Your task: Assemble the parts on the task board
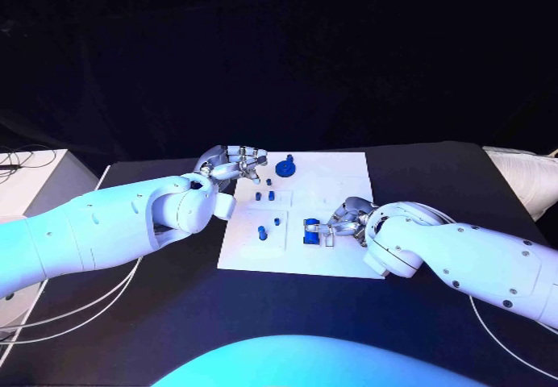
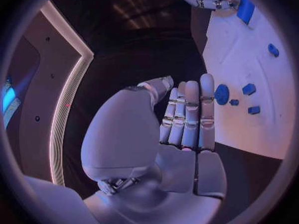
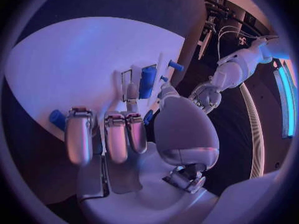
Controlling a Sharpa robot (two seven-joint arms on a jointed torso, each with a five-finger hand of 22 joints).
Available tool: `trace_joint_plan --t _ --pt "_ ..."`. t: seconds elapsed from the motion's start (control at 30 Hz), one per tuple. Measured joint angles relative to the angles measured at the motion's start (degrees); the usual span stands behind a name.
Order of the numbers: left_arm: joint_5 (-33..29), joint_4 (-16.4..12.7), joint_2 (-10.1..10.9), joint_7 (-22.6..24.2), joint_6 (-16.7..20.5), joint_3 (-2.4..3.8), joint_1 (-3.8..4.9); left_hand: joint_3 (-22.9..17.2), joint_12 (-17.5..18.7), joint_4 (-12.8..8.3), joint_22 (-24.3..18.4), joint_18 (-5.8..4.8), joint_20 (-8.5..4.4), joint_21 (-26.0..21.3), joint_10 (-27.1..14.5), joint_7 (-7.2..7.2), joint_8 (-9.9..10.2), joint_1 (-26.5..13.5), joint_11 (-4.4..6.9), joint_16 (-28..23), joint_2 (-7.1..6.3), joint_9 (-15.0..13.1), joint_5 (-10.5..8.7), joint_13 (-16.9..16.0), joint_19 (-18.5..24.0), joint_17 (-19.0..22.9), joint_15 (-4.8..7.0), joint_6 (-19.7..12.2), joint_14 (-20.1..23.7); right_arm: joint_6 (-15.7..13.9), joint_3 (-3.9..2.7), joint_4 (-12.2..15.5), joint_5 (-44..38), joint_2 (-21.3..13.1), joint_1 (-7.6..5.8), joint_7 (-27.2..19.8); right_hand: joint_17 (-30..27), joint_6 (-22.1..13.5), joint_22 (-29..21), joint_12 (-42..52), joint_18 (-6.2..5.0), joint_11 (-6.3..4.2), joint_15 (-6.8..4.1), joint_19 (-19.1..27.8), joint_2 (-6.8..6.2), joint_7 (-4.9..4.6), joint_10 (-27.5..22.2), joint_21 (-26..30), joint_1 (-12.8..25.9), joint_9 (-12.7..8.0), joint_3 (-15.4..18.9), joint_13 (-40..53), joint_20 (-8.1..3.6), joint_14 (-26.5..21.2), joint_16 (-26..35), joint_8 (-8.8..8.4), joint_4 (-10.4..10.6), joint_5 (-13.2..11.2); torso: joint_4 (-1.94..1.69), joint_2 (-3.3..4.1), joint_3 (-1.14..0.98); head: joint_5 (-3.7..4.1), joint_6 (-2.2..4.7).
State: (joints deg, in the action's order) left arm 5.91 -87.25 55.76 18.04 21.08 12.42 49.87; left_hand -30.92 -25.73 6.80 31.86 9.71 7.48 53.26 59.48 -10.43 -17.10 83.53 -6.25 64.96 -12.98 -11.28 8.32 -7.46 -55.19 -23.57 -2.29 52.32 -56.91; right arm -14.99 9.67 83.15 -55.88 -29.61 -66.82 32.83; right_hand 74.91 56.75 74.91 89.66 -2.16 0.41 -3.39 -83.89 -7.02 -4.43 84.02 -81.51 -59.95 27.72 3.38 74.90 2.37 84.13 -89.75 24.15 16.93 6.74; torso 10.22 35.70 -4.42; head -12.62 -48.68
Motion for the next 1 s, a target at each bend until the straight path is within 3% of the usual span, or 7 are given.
trace_joint_plan --t 0.13,0.17,0.23,0.37,0.53,0.73,1.0 --pt "0.00 0.02 -0.04 0.00 0.00 0.00 0.00 0.00 0.00 0.00 0.00 -0.01 0.00 0.00 0.00 0.00 0.00 0.00 0.00 0.00 0.00 0.00 0.00 0.00 0.00 0.00 0.00 0.00 0.00 -0.42 0.09 0.78 -0.52 -0.70 0.17 -0.44 0.00 -0.12 0.00 0.00 0.00 0.00 0.00 0.00 0.37 -0.12 0.00 0.00 0.24 0.04 0.11 0.03 0.00 0.00 0.00 0.35 -0.11 0.00 -0.03 0.00 0.01 0.01 -0.02" --pt "0.00 0.02 -0.04 0.00 0.00 0.00 0.00 0.00 0.00 0.00 0.00 -0.01 0.00 0.00 0.00 0.00 0.00 0.00 0.00 0.00 0.00 0.00 0.00 0.00 0.00 0.00 0.00 0.00 0.00 -0.52 0.12 0.99 -0.67 -0.91 0.22 -0.63 0.00 -0.18 0.00 0.00 0.00 0.00 0.00 0.00 1.18 -0.18 0.00 0.00 -0.62 0.07 0.17 0.04 0.00 0.00 0.00 0.46 -0.17 0.00 -0.04 0.00 0.02 0.02 -0.02" --pt "0.00 0.04 -0.04 0.00 0.00 0.00 0.00 0.00 0.00 0.00 0.00 -0.01 0.00 0.00 0.00 0.00 0.00 0.00 0.00 0.00 0.00 0.00 0.00 0.00 0.00 0.00 0.00 0.00 0.00 -0.80 0.15 1.44 -1.06 -1.40 0.28 -1.16 0.00 0.01 0.00 0.00 0.00 0.00 0.00 0.00 1.50 0.01 0.00 -0.03 -3.72 0.08 -0.15 0.04 0.00 0.00 0.00 0.72 -0.34 -0.29 -0.06 0.00 0.03 0.03 -0.02" --pt "0.00 0.04 -0.03 -0.01 0.00 0.00 0.00 0.00 0.00 0.00 -0.08 -0.01 0.00 0.00 0.00 0.00 0.00 0.00 0.00 0.00 0.00 0.00 0.00 -0.08 0.00 0.01 0.00 0.00 0.00 -1.44 0.16 2.40 -1.85 -2.27 0.30 -2.52 0.00 0.07 -0.01 0.00 -0.01 0.00 -0.21 -0.13 0.69 0.07 0.00 -0.38 -9.46 0.06 -2.82 0.04 -0.13 -0.21 0.00 1.12 -0.42 -1.67 -0.04 0.00 0.03 -0.05 0.03" --pt "0.00 0.04 -0.06 -0.01 -0.02 0.00 0.00 0.00 0.00 0.00 -0.07 0.00 0.00 0.00 0.00 0.00 0.00 0.00 0.00 0.00 0.00 0.00 0.00 -0.08 0.00 0.01 0.00 0.00 0.00 -3.17 0.15 3.77 -2.51 -4.10 0.31 -5.37 0.00 0.07 -0.01 0.00 -0.01 0.00 -0.21 -0.22 0.52 0.07 0.00 -0.47 -11.93 -0.21 -4.38 0.04 -0.22 -0.21 0.00 1.12 -0.41 -0.77 0.00 -0.03 0.04 -0.09 0.29" --pt "0.00 0.21 -0.23 0.02 -0.08 0.00 0.00 0.00 0.00 0.00 -0.07 -0.01 0.00 0.00 0.00 0.00 0.00 0.00 0.00 0.00 0.00 0.00 0.00 -0.08 0.00 0.00 0.00 0.00 0.00 -6.85 0.04 6.26 -1.84 -8.80 0.12 -11.51 0.00 -0.21 0.01 0.00 0.00 0.00 -0.21 -0.22 0.80 -0.22 0.00 -0.47 -16.08 -1.13 -6.82 0.03 -0.22 -0.21 0.00 0.36 -1.02 2.36 0.11 -0.09 0.04 0.16 0.73" --pt "0.00 0.46 -0.51 0.05 -0.32 0.00 -0.01 0.00 0.00 0.00 -0.07 -0.01 0.00 0.00 -0.13 0.00 0.00 0.00 -0.13 0.00 0.00 0.00 0.00 -0.07 0.00 -0.04 0.00 0.00 0.00 -8.94 -0.08 9.07 -0.75 -15.82 -0.37 -17.21 0.00 -0.36 0.04 0.00 0.00 0.00 -0.21 -0.22 0.60 -0.38 0.00 -0.91 -18.72 -1.95 -8.95 0.03 -0.21 -0.21 0.00 -0.45 -1.51 1.30 0.49 -0.21 -0.12 0.35 1.24"
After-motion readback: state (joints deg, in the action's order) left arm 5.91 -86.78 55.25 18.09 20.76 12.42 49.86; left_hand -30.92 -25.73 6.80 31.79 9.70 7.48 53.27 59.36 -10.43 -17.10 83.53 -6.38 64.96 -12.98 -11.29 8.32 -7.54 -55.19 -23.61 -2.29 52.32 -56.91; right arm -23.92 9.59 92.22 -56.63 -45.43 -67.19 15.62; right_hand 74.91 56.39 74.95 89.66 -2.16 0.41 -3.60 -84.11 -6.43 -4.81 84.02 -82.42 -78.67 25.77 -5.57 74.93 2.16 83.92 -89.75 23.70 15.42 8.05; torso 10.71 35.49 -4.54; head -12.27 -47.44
